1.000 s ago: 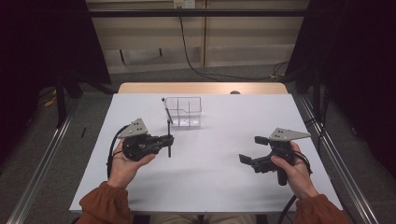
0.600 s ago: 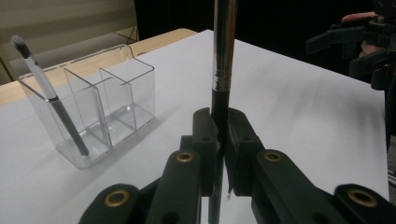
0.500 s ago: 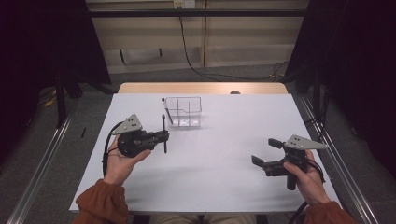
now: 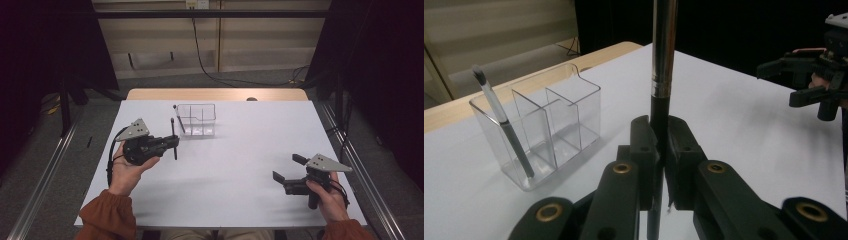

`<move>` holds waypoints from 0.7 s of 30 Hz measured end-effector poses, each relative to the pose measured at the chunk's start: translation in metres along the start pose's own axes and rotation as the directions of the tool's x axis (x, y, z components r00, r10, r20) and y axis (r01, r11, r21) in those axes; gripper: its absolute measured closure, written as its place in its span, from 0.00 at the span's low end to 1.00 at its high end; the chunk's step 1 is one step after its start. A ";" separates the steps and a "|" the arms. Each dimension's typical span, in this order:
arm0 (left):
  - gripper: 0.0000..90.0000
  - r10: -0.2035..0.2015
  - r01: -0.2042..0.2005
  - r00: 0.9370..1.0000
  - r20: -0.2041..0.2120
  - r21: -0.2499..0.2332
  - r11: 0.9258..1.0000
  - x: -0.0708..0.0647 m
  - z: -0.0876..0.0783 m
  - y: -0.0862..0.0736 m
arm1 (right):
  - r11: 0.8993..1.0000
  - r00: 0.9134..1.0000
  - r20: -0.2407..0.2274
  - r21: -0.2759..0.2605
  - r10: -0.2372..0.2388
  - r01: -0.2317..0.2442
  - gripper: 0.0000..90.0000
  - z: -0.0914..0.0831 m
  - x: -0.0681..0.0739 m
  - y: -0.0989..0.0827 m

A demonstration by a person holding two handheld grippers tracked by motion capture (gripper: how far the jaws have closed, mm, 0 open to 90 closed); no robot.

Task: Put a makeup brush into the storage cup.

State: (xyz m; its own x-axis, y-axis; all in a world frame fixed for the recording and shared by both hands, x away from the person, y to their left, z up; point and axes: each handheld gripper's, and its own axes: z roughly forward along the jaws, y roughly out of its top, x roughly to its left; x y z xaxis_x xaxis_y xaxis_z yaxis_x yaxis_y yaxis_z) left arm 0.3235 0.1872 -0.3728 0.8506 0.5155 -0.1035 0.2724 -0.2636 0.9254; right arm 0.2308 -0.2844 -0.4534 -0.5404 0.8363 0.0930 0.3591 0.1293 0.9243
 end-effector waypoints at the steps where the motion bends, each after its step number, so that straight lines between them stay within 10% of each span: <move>1: 0.93 -0.003 0.003 1.000 0.000 -0.010 1.000 0.000 0.000 0.001 | 1.000 1.000 0.008 -0.012 0.008 -0.008 0.02 0.000 0.000 0.000; 21: 0.93 -0.064 0.059 0.995 -0.080 -0.065 0.996 0.022 0.021 0.015 | 0.995 1.000 -0.009 -0.098 0.025 -0.026 0.01 -0.003 0.000 -0.004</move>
State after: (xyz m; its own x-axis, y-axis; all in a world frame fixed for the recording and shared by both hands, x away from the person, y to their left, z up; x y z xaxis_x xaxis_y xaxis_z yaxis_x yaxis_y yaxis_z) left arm 0.3555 0.1773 -0.3694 0.7925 0.5952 -0.1329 0.2919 -0.1789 0.9396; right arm 0.2271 -0.2869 -0.4558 -0.5378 0.8346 0.1195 0.2969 0.0548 0.9533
